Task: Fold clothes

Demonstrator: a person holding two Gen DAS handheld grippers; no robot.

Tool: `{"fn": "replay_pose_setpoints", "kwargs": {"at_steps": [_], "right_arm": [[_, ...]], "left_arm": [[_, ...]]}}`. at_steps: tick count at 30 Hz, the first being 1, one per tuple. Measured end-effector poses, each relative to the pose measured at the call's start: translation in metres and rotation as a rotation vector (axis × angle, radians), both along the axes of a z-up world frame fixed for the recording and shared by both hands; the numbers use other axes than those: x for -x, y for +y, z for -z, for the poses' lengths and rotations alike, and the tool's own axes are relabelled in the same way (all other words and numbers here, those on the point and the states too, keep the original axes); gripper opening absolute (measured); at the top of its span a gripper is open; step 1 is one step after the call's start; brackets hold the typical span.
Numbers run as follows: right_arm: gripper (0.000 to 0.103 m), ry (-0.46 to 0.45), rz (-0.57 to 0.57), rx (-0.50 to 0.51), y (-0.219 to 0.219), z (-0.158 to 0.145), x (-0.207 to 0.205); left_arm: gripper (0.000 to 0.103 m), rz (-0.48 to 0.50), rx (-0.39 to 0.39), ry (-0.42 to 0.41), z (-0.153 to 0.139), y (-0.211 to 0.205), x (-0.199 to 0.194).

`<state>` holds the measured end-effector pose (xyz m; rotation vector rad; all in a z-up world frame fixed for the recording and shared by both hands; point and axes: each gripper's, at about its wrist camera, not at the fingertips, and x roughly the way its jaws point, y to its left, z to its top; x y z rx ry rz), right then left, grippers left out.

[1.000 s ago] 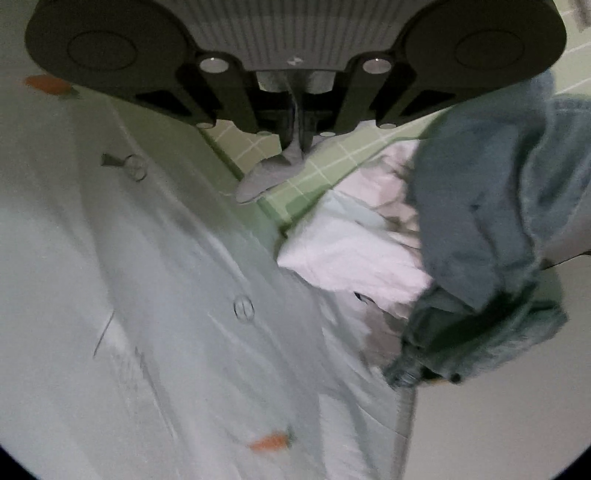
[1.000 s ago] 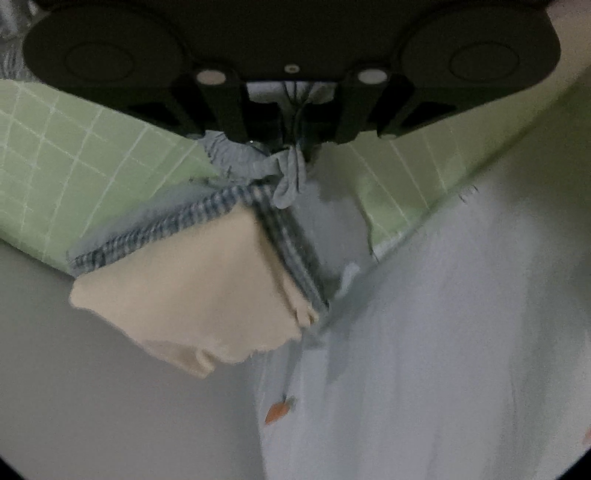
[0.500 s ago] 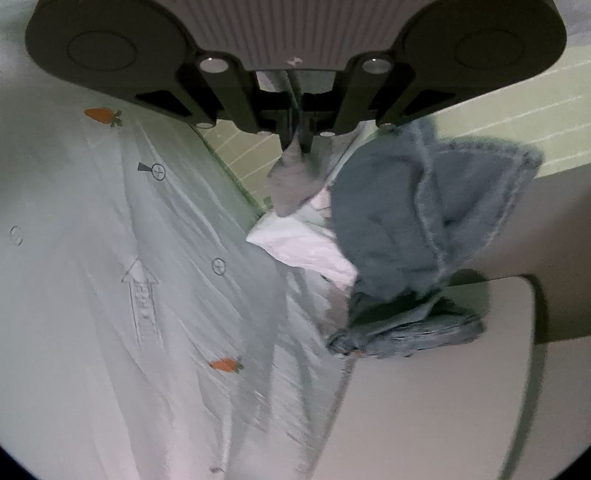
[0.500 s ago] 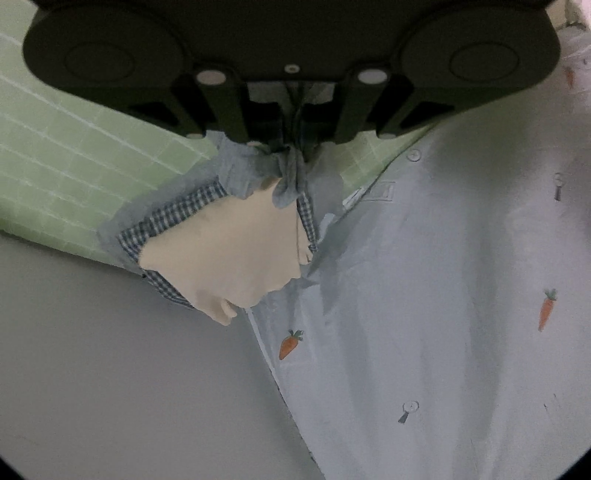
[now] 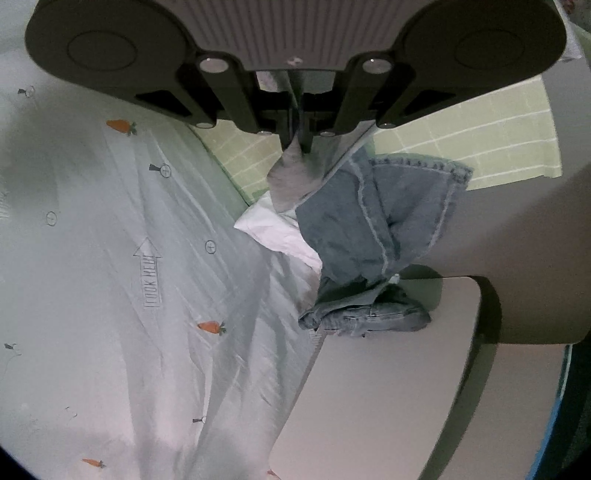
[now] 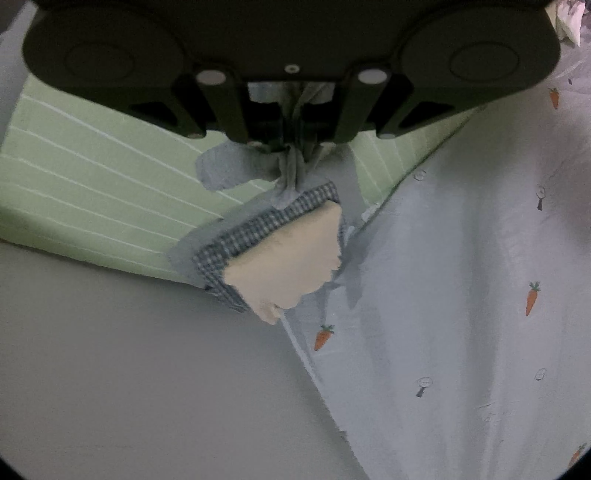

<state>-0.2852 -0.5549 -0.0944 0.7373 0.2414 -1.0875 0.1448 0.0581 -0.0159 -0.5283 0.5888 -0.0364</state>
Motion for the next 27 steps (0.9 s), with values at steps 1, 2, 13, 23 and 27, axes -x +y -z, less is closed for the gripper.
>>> {"fn": "replay_pose_setpoints", "kwargs": {"at_steps": [1, 2, 13, 23, 27], "right_arm": [[0.008, 0.002, 0.007, -0.005, 0.003, 0.001, 0.005], [0.008, 0.004, 0.013, -0.01, 0.007, 0.003, 0.011], [0.008, 0.165, 0.024, -0.032, 0.045, 0.034, 0.037], [0.014, 0.258, 0.01, -0.173, 0.049, 0.074, 0.045], [0.027, 0.246, 0.022, -0.174, 0.047, 0.072, 0.053]], "left_arm": [[0.003, 0.002, 0.0, -0.001, 0.001, 0.003, 0.006], [0.003, 0.003, -0.003, -0.001, 0.002, 0.006, 0.011], [0.003, -0.109, -0.162, 0.184, 0.05, 0.048, 0.07], [0.02, -0.106, -0.344, 0.387, 0.113, 0.045, 0.083], [0.041, -0.094, -0.396, 0.347, 0.105, 0.033, 0.086]]}}
